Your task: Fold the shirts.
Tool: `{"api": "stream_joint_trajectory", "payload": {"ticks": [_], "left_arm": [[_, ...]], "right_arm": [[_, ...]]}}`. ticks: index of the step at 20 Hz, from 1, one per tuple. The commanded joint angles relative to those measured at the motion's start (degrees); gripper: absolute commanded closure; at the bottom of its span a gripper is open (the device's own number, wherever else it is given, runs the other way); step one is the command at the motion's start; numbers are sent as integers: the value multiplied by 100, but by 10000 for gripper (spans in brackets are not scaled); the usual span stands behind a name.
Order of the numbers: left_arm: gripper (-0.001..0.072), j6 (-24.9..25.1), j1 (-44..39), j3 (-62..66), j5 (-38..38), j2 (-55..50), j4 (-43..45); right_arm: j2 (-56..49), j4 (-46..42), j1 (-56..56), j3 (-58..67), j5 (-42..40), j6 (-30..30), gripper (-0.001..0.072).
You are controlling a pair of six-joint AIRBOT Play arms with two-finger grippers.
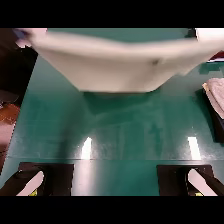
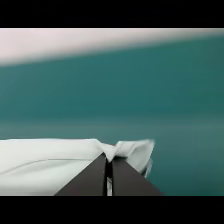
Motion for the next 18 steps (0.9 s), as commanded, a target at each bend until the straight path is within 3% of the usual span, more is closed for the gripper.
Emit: {"api": "stream_joint_trajectory", "payload": {"ticks": [1,5,7,8,11,15,18], "left_arm": [[681,216,2,2061,299,0,35],[682,151,2,2855,306,219,-74],[681,-190,2,2861,216,411,-177],[682,-439,2,2848,188,459,-339],[683,-542,4,2717,-173,461,-1078],[683,-1161,4,1497,-822,361,142],[683,-1193,2,98,-1156,-33,527]], "right_arm": [[433,-363,11,1541,-844,0,693],[898,-953,11,2149,-614,4,693],[1115,-1268,11,2203,-356,11,694],[1204,-1419,11,2199,-170,46,694],[1266,-1893,2,2199,621,472,695],[439,-1943,4,2203,2177,990,696],[-730,-1993,232,2199,3447,1342,696]]}}
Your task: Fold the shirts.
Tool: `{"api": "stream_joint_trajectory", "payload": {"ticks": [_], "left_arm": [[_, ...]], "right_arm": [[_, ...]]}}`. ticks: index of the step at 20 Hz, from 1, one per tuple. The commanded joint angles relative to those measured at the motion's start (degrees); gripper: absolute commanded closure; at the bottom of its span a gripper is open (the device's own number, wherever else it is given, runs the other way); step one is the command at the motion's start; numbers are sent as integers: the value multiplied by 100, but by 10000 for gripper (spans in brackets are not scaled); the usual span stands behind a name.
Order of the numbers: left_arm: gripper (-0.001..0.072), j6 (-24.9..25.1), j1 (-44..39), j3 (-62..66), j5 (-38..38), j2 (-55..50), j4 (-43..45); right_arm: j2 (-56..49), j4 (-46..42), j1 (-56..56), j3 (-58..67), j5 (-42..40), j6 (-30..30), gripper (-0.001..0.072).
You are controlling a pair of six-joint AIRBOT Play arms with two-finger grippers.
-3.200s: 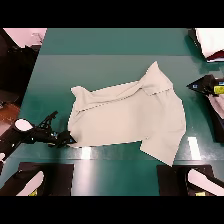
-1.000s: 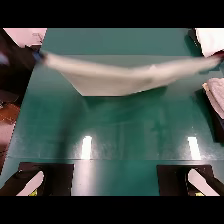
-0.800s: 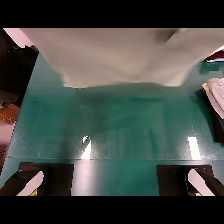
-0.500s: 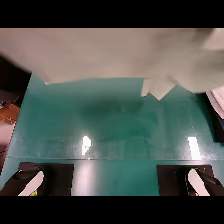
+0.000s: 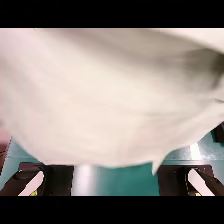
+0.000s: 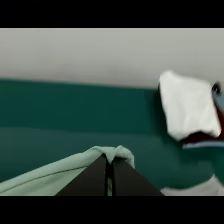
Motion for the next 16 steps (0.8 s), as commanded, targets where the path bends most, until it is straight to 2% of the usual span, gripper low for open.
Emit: {"api": "stream_joint_trajectory", "payload": {"ticks": [1,4,8,12,16], "left_arm": [[682,-203,-13,-1537,-586,-490,470],[682,7,-48,-2728,-645,-1311,474],[682,310,-48,-3082,247,-2662,404],[682,1027,-50,-3047,1847,-3440,-236],[682,1707,-48,-3029,3143,-3657,-855]], "right_arm": [[-1246,-125,317,11,1591,490,696],[-2557,-129,802,11,2063,651,696],[-4083,-730,1239,11,1838,658,696],[-4809,-1010,1414,11,354,553,696],[-4990,-1014,1408,11,-1025,549,696]]}}
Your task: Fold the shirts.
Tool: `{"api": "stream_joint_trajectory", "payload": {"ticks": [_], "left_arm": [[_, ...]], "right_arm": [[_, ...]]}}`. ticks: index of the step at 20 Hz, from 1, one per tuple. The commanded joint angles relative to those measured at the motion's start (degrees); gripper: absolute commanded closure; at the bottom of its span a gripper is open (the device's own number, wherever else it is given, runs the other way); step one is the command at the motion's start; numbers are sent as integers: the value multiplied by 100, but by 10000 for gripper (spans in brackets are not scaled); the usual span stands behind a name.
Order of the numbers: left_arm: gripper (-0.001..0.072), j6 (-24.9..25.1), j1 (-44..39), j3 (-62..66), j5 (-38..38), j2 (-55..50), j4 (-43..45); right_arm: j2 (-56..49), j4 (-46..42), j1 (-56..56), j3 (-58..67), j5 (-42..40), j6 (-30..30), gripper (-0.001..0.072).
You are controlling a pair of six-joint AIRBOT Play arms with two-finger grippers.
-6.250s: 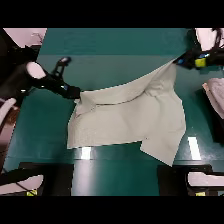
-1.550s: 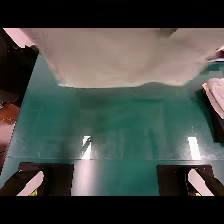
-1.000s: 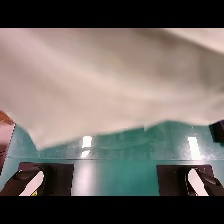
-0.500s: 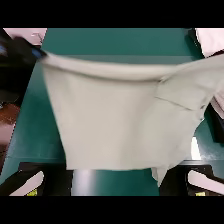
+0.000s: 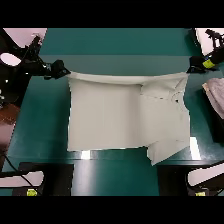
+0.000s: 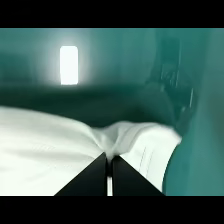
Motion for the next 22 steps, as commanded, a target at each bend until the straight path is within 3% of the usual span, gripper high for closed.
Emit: {"api": "stream_joint_trajectory", "payload": {"ticks": [1,4,8,10,13,22], "left_arm": [[682,756,4,-20,1309,-256,-485],[682,1204,4,-20,1379,-256,-570],[682,1572,4,-22,404,-256,-507],[682,1537,4,-28,-181,-256,-20],[682,920,4,-225,-625,-256,758],[681,850,4,-1167,-149,-256,758]], "right_arm": [[-232,-79,33,4,-1390,-28,696],[-234,-76,33,4,-1665,-28,696],[-234,-122,24,2,-894,-372,696],[-201,-431,26,-85,-442,-389,696],[129,-533,-15,-940,-457,-385,696],[946,-470,13,-3163,-1370,-168,693]]}}
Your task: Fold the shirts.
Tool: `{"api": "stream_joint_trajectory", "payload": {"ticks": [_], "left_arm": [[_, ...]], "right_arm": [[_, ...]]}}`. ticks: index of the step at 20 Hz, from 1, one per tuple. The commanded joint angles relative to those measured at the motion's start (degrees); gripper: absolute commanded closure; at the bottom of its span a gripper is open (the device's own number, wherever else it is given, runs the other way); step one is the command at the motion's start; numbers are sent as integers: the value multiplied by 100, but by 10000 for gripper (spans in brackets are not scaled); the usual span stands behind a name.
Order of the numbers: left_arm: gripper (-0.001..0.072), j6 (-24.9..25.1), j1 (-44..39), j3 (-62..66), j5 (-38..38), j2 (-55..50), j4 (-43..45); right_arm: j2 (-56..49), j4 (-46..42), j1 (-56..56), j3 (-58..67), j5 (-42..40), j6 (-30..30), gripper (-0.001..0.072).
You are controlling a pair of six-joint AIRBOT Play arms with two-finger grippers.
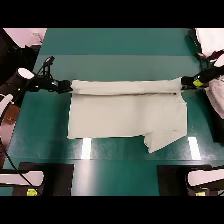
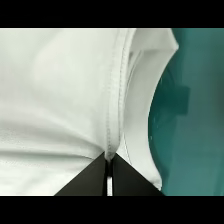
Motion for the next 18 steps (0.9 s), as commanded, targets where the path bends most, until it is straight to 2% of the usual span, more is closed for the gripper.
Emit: {"api": "stream_joint_trajectory", "payload": {"ticks": [1,2,3,4,5,8,10,11,12,13,15,18], "left_arm": [[681,-87,2,-214,37,-4,24],[678,-271,4,-210,-31,-2,-2],[505,-396,2,-210,-118,-2,-4],[206,-533,4,-212,-212,-2,-7],[43,-590,4,-210,-310,-2,-4],[49,-686,129,-203,-793,72,9],[50,-697,433,-205,-1305,334,55],[124,-638,619,-221,-1650,522,203],[300,-466,756,-286,-2004,717,411],[341,-367,870,-450,-2273,931,610],[340,-376,1064,-1141,-2546,1416,730],[341,-376,1104,-2391,-2472,1985,678]], "right_arm": [[212,4,35,-627,-238,122,692],[210,11,79,-686,-190,122,689],[210,7,87,-713,-118,122,676],[210,70,87,-702,-33,122,503],[210,208,87,-667,76,122,354],[214,302,4,-323,734,92,349],[372,535,-175,-164,1366,-286,373],[533,841,-317,-212,1543,-450,409],[752,1228,-498,-356,1615,-629,409],[1012,1589,-704,-595,1593,-702,409],[1469,2208,-1054,-1106,1523,-872,410],[2079,2767,-1462,-1858,1325,-1180,409]]}}
